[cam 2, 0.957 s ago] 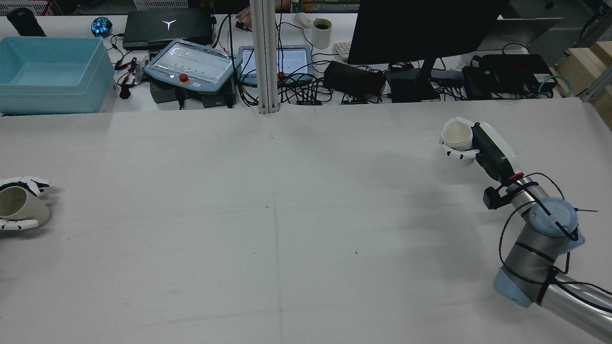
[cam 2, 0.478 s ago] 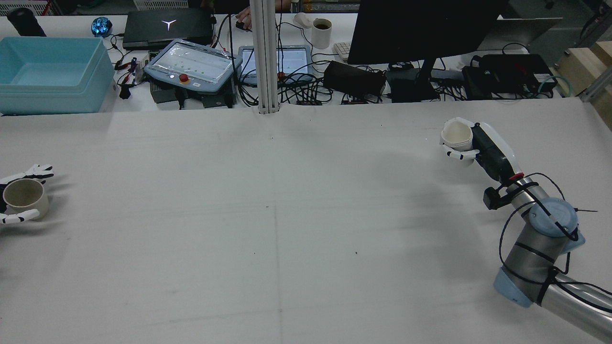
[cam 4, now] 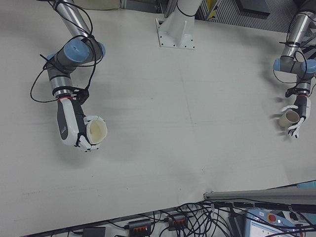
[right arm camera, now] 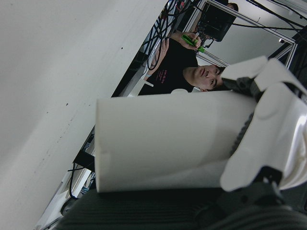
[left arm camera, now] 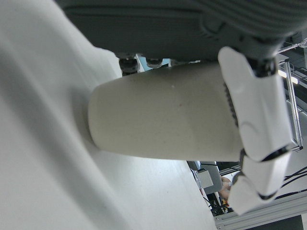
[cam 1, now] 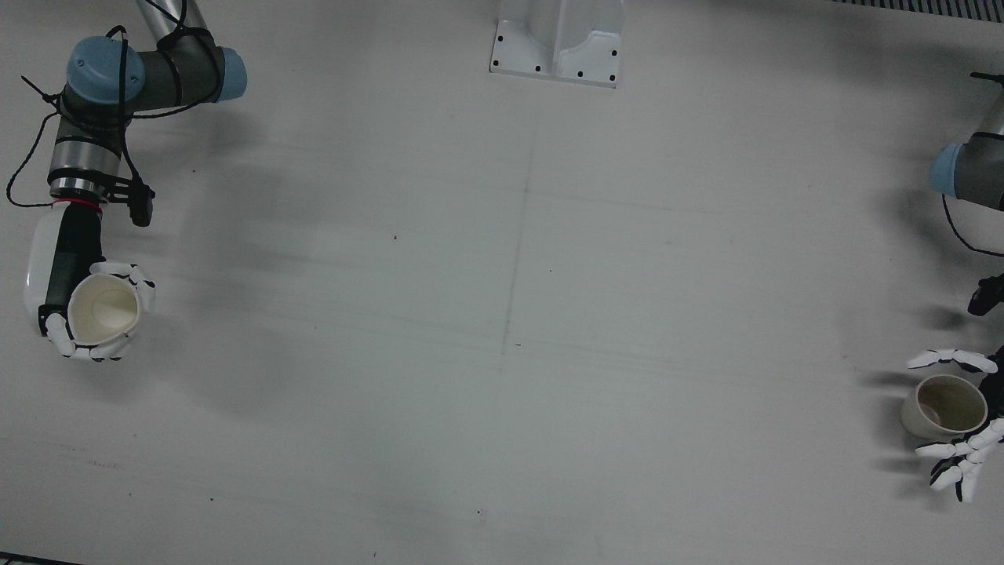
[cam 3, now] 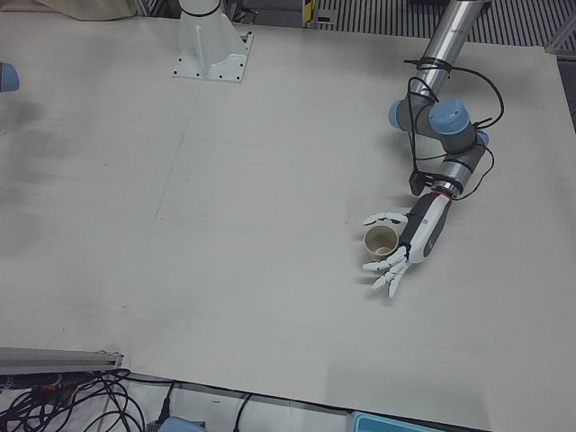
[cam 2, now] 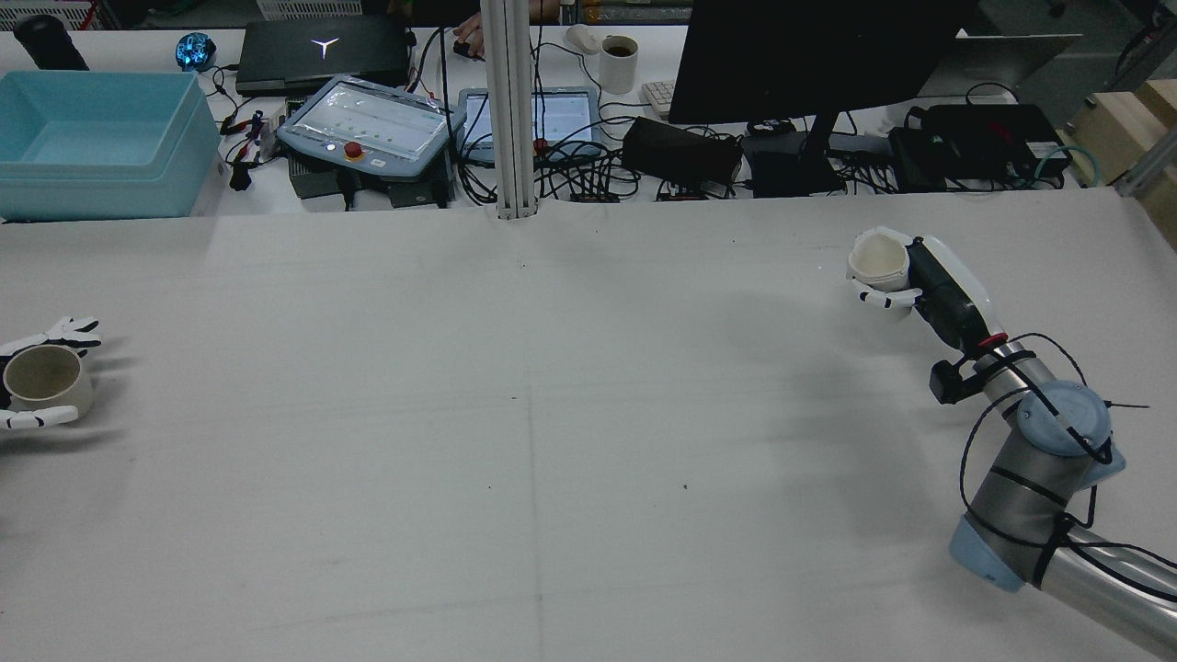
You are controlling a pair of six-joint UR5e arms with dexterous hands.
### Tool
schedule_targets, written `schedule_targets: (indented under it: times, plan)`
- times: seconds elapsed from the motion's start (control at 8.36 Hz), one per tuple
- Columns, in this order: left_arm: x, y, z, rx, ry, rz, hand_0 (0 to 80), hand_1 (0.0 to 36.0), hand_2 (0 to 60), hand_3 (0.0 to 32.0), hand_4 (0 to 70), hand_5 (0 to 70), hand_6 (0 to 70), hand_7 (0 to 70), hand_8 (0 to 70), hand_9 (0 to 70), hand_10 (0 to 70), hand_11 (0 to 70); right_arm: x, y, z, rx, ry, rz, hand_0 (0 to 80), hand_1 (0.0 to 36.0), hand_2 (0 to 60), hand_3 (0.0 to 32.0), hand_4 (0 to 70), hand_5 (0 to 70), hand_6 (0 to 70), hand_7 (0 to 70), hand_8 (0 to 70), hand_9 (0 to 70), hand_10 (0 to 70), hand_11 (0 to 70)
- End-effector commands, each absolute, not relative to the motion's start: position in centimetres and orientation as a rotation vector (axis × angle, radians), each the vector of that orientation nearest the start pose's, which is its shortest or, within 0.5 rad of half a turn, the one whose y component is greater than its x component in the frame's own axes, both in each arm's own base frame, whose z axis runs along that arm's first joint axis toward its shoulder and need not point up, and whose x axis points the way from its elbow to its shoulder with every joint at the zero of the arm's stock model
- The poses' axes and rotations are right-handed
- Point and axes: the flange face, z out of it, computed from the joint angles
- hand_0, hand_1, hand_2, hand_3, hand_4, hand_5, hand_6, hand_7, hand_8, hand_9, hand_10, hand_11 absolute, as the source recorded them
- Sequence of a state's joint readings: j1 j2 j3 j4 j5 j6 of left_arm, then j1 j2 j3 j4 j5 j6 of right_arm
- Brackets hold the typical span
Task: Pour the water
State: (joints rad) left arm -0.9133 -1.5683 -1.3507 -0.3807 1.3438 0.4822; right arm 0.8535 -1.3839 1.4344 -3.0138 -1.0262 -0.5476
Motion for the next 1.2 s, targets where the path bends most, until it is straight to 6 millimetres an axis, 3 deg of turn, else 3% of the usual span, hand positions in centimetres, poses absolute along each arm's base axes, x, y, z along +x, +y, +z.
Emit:
schedule_targets:
  times: [0.0, 0.48, 0.6, 0.72, 0.84, 0.96, 1.08]
  plan:
    - [17.0, -47.9, 77.5, 0.020, 2.025, -1.604, 51.1, 21.1, 24.8, 0.0, 27.3, 18.4, 10.6, 8.9, 1.1, 0.3, 8.3, 13.6, -23.6, -55.3, 64.3, -0.394, 2.712, -2.241, 46.4, 14.6, 46.6, 0.0, 24.9, 58.6, 54.8, 44.9, 47.1, 59.9, 41.6, 58.9]
    - [16.6, -47.5, 78.1, 0.016, 2.029, -1.609, 51.7, 21.7, 23.8, 0.0, 24.9, 13.7, 8.9, 5.9, 0.7, 0.0, 7.9, 13.2, -23.2, -55.5, 64.3, -0.403, 2.706, -2.238, 46.3, 14.6, 46.3, 0.0, 25.4, 58.7, 55.0, 45.2, 47.1, 60.0, 41.5, 58.7]
    - [16.6, -47.6, 78.0, 0.015, 2.034, -1.606, 52.0, 22.2, 23.8, 0.0, 23.4, 10.0, 8.3, 5.2, 0.6, 0.0, 7.6, 12.8, -22.9, -55.5, 64.4, -0.409, 2.702, -2.239, 46.3, 14.6, 46.4, 0.0, 25.1, 58.8, 54.9, 45.2, 47.1, 60.0, 41.5, 58.7]
    - [16.8, -47.8, 77.6, 0.010, 2.055, -1.596, 52.6, 23.2, 22.3, 0.0, 16.5, 0.3, 8.2, 5.8, 0.6, 0.0, 6.9, 12.2, -22.7, -55.6, 64.4, -0.415, 2.698, -2.238, 46.3, 14.7, 46.7, 0.0, 25.2, 58.9, 54.9, 45.2, 47.2, 60.0, 41.5, 58.7]
    - [16.8, -47.9, 77.4, -0.008, 2.084, -1.592, 54.1, 24.2, 16.8, 5.6, 4.2, 0.0, 4.6, 2.0, 0.0, 0.0, 5.2, 10.2, -22.3, -55.9, 64.3, -0.422, 2.691, -2.234, 46.3, 14.7, 46.8, 0.0, 25.6, 58.7, 55.0, 45.3, 47.2, 60.1, 41.6, 58.9]
    - [16.5, -48.0, 77.4, -0.013, 2.088, -1.605, 54.8, 22.7, 8.4, 10.8, 0.6, 0.0, 1.4, 0.0, 0.0, 0.0, 2.8, 6.5, -22.3, -55.9, 64.3, -0.422, 2.691, -2.234, 46.3, 14.5, 46.8, 0.0, 26.1, 58.6, 55.2, 45.4, 47.5, 60.4, 42.0, 59.4]
    - [16.4, -48.1, 77.6, -0.009, 2.084, -1.608, 59.9, 22.2, 0.0, 13.0, 0.2, 0.0, 0.0, 0.0, 0.0, 0.0, 1.0, 4.1, -22.4, -55.8, 64.4, -0.421, 2.694, -2.237, 46.4, 14.6, 46.9, 0.0, 26.3, 58.9, 55.2, 45.5, 47.4, 60.4, 41.9, 59.2]
